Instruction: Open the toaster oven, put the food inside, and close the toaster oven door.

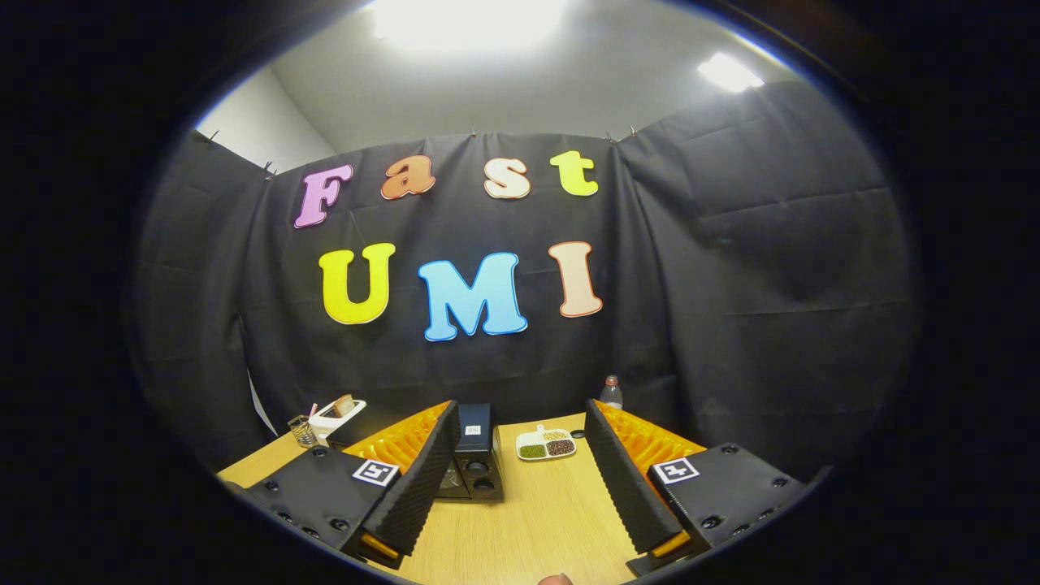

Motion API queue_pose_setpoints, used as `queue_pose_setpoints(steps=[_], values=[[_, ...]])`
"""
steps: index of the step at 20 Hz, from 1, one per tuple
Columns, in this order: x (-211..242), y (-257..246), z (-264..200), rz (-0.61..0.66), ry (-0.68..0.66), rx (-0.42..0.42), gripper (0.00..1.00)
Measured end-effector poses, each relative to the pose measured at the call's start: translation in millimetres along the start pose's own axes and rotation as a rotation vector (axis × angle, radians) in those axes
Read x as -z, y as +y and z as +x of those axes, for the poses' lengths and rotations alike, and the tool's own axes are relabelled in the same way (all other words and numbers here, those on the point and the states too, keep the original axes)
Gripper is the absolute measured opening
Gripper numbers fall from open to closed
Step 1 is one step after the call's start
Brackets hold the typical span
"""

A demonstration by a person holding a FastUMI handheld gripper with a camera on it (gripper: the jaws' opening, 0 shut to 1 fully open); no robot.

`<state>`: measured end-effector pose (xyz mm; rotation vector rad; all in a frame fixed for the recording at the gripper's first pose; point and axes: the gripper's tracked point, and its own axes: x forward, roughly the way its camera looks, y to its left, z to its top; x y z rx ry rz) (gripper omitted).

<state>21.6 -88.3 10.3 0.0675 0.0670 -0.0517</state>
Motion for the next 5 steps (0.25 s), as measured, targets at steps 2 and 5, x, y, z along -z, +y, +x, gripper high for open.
queue_pose_setpoints(steps=[2,5], values=[[-1.4,5.1,-0.3,0.002,0.004,-0.01,0.98],[-6.5,4.4,-0.5,0.002,-0.013,-0.007,0.98]])
